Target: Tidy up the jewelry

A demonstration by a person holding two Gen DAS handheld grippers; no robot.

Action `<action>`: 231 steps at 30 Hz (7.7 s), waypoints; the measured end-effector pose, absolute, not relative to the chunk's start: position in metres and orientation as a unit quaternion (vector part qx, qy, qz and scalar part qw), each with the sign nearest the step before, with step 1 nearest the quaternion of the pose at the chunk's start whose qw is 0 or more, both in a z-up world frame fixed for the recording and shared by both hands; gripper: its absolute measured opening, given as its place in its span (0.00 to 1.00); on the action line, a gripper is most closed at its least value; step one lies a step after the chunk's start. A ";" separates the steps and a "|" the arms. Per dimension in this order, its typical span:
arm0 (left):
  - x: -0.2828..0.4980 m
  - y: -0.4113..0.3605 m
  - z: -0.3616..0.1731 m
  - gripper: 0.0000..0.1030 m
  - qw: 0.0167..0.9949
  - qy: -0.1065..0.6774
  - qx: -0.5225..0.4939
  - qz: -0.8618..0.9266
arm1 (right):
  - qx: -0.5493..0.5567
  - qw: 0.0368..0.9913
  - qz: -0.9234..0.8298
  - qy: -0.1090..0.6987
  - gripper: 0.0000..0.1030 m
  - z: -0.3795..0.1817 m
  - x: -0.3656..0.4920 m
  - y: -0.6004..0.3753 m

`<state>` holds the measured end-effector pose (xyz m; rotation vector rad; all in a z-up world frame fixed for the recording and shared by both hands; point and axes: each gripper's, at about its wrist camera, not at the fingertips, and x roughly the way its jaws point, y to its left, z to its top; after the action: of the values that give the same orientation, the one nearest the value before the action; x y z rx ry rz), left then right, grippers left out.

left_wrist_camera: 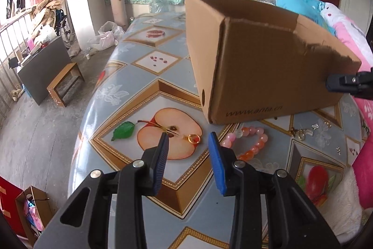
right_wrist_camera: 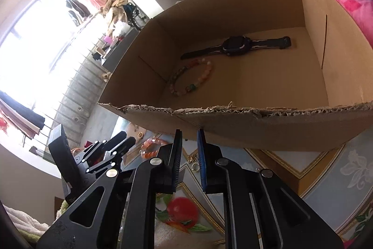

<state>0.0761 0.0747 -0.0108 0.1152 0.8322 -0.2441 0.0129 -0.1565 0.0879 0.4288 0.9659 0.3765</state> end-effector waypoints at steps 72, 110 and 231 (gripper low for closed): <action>0.052 0.011 -0.012 0.09 0.877 0.402 0.051 -0.257 | -0.062 0.876 0.184 0.442 0.15 0.022 0.005 -0.071; 0.114 -0.013 0.105 0.09 0.901 0.318 0.050 -0.291 | 0.046 0.913 0.176 0.366 0.10 0.134 0.034 -0.129; 0.062 -0.094 -0.017 0.29 0.853 0.429 0.078 -0.286 | 0.219 0.865 0.147 0.427 0.00 0.029 -0.042 -0.229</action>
<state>0.0623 -0.0936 -0.0170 0.1641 0.9019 -0.6021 -0.0419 -0.2287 0.0291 0.4594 0.8954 0.3079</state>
